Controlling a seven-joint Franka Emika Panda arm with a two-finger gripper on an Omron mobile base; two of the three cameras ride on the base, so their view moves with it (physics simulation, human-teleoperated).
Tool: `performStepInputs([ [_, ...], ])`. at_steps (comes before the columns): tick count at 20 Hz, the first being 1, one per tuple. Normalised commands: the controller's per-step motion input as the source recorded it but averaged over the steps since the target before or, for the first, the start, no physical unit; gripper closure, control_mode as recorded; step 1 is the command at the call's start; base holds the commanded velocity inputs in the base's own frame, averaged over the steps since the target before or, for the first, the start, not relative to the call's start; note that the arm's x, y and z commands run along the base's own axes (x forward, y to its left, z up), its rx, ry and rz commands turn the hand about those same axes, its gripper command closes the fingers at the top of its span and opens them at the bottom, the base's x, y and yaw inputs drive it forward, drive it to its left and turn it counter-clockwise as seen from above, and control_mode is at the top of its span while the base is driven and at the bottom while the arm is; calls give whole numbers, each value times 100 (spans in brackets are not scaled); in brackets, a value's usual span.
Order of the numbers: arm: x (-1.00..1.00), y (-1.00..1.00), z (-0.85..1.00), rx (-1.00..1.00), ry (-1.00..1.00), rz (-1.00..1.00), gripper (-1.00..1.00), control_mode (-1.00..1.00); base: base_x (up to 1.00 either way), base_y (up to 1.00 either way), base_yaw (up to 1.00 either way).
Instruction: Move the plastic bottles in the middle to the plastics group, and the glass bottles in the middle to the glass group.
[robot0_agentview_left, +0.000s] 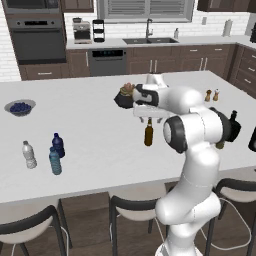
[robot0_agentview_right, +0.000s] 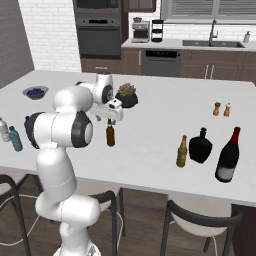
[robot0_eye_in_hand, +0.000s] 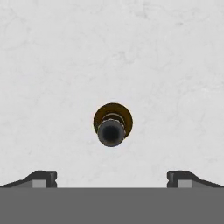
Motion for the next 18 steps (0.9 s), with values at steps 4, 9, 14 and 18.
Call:
performStepInputs([
  [4,31,0,-10,0,0,0,-100,-100,0,0,0],
  [9,22,0,-8,0,0,0,-100,-100,0,0,0],
  [14,34,-1,-10,0,0,0,-100,-100,0,0,0],
  [18,6,0,-3,0,0,0,-100,-100,0,0,0],
])
